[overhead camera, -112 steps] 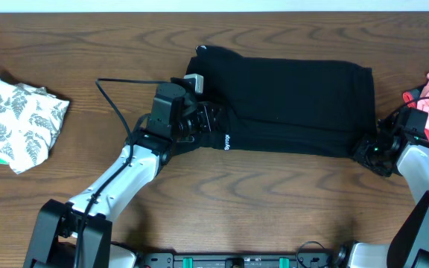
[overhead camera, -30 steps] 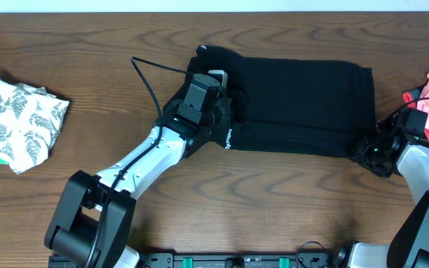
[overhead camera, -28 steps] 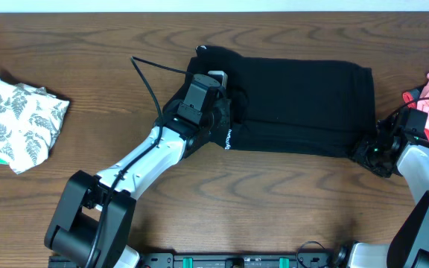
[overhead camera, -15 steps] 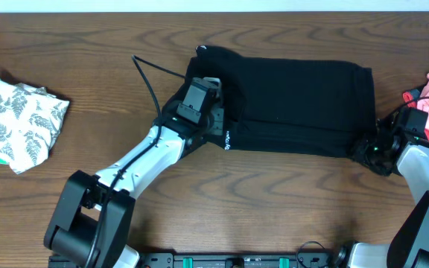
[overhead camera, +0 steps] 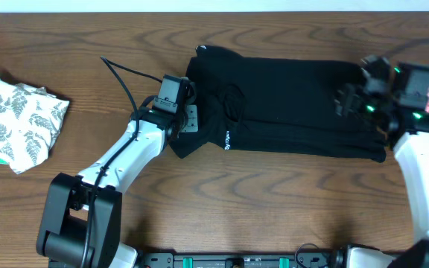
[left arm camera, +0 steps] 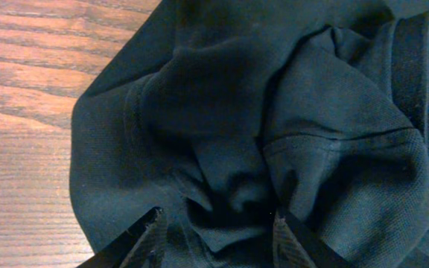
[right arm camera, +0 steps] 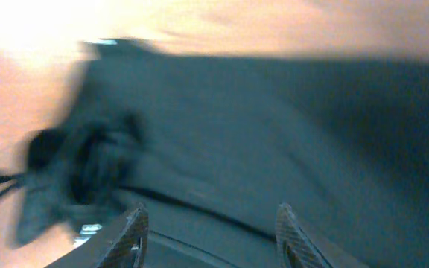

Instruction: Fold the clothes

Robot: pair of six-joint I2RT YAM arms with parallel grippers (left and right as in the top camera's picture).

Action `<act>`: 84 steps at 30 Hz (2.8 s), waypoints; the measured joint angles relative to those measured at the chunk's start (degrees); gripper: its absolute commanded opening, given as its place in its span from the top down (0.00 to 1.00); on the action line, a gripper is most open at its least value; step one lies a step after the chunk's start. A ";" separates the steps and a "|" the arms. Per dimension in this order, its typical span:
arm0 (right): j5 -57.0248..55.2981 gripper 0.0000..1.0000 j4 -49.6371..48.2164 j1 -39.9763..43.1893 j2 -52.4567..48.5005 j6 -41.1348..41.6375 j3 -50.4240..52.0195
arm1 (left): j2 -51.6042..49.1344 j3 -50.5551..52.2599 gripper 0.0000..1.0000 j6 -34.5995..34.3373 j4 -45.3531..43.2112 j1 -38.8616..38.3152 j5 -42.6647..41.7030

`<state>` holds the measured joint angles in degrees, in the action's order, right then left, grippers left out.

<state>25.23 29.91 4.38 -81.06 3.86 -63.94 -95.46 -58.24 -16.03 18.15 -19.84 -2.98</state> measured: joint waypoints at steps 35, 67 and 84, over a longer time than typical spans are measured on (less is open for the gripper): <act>-0.15 0.46 -23.02 -25.51 -29.00 8.79 -0.39 | -9.11 0.72 0.54 0.46 -1.66 0.02 -4.76; -5.70 0.96 -14.38 -9.97 -22.01 13.92 -0.76 | -9.11 0.72 0.54 0.48 -1.66 0.02 -4.76; 3.43 0.59 -6.93 -20.55 -22.45 -0.31 -0.76 | -9.11 0.72 0.54 0.46 -1.64 0.02 -4.76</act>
<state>28.67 22.98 -16.16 -103.50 3.55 -64.71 -104.57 -57.52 -15.57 16.51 -19.81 -7.75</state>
